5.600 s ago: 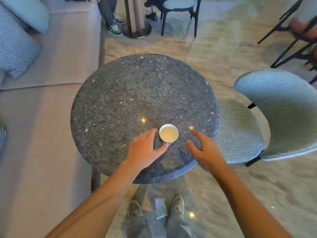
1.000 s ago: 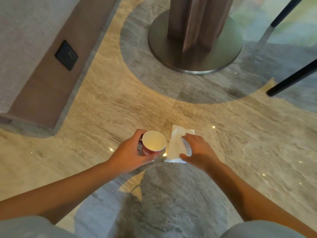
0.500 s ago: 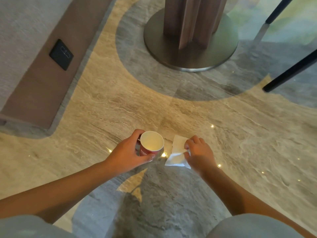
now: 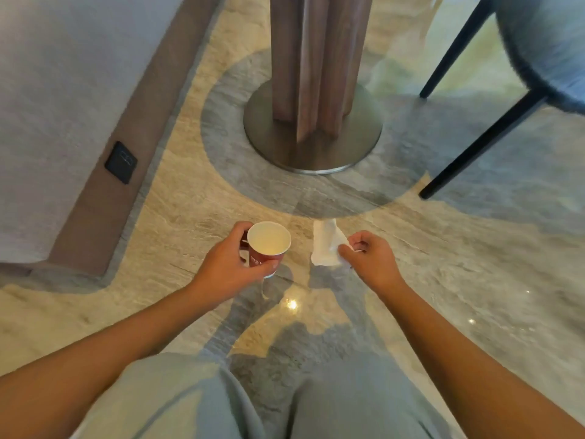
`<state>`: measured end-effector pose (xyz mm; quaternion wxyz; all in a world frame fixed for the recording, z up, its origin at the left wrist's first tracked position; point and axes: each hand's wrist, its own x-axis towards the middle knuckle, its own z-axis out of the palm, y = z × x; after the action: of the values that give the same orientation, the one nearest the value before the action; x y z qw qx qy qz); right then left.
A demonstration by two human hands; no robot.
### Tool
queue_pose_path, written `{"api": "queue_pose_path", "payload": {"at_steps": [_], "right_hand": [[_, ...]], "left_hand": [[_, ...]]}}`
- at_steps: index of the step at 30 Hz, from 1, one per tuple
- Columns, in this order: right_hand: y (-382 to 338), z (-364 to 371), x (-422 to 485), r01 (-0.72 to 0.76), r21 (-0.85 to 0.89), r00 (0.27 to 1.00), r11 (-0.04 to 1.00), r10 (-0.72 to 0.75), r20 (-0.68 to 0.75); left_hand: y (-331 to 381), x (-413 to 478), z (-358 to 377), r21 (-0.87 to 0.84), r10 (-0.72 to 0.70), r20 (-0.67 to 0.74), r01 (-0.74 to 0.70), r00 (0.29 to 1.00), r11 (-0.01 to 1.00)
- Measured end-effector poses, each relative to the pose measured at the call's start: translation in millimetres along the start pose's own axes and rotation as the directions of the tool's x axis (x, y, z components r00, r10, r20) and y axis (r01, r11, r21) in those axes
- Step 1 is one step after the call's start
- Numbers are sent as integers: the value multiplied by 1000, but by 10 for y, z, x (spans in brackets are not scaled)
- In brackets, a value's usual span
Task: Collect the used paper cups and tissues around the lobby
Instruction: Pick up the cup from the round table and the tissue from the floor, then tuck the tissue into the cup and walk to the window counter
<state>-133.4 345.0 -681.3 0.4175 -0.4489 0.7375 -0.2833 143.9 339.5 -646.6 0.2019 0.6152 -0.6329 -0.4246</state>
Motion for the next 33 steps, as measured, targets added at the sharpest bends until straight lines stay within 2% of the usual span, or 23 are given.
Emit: {"api": "queue_pose_path", "payload": {"at_steps": [6,15,19,24,33], "right_hand": [[-1663,-1043,-845,-7,118,1000,993,11,-29],[-4631,-2912,-2272,133,186,985,974,-109,-136],[-5615,-3539,-2823,163,211,972,964,-121,-199],[-6206,-3830,-3312,214,115,947,970,-177,-269],[-6599,-3916,-3552,257,93,914,962,-211,-346]], "left_hand": [[1659,-472,-1146,-48,24,-107,-29,994,998],[4612,-1445,-2907,-145,122,-177,-149,977,978],[5609,-1916,-3522,-218,185,-248,-241,951,946],[6179,-2341,-4035,-185,285,-294,-347,912,919],[6329,-2439,-4501,-151,338,-320,-400,885,904]]}}
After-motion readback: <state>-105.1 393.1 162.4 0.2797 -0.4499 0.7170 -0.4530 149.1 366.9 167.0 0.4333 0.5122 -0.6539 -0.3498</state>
